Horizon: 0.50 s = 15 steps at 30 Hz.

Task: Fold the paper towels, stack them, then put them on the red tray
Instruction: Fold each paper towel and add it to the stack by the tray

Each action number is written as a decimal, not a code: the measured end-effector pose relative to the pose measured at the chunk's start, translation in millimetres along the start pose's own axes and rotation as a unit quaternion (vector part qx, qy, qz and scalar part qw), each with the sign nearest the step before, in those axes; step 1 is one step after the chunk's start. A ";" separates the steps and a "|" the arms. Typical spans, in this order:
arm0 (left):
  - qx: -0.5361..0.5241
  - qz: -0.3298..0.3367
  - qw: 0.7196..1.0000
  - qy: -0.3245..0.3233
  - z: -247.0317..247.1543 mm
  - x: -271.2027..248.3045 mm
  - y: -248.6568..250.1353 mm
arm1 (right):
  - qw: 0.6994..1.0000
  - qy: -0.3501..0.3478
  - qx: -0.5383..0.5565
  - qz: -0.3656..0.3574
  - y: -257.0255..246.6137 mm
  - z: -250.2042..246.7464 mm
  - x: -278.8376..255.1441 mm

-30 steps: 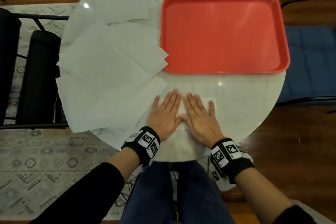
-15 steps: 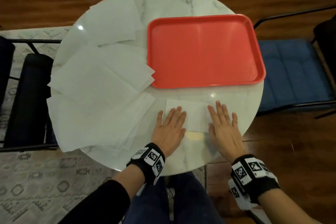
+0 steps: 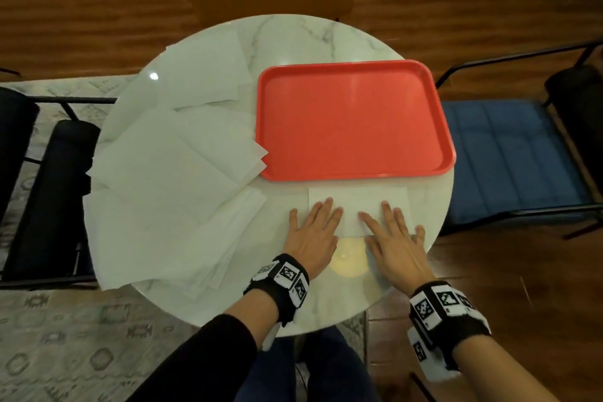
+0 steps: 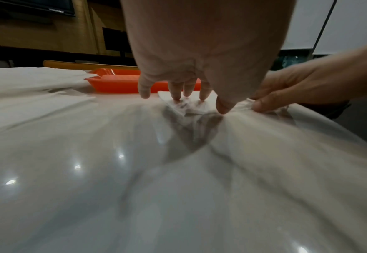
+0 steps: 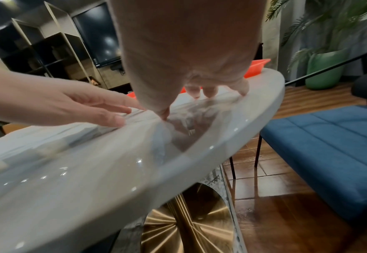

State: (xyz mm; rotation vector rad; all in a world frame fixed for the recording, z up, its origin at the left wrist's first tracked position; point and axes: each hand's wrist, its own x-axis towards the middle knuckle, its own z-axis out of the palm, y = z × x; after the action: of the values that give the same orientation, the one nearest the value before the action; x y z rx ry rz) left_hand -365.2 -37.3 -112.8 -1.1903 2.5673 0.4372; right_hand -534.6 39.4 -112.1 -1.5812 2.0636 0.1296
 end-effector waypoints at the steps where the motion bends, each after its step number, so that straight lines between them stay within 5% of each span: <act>1: -0.010 0.003 1.000 0.001 -4.7 -5.4 -3.5 | 1.000 -0.004 0.000 0.004 -0.8 -1.4 0.2; 5: -0.201 0.007 0.979 0.039 -28.6 -41.2 -43.1 | 0.999 0.046 0.019 0.015 -21.7 -21.5 7.0; 8: -0.345 -0.080 0.933 0.065 -36.5 -85.2 -97.6 | 0.984 0.139 0.097 -0.045 -60.5 -42.5 24.6; 11: -0.372 -0.177 0.905 0.101 -31.7 -137.3 -159.5 | 0.969 0.162 0.153 -0.108 -119.7 -59.6 55.6; 15: -0.376 -0.299 0.876 0.033 4.0 -211.3 -242.6 | 0.962 0.163 0.171 -0.138 -203.9 -69.7 109.6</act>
State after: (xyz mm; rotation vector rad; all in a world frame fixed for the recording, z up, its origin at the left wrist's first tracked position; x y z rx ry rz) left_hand -45.6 -39.5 -75.5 -2.1710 1.9146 1.3059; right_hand -390.3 -145.8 -54.8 -1.7289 1.9330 -0.5928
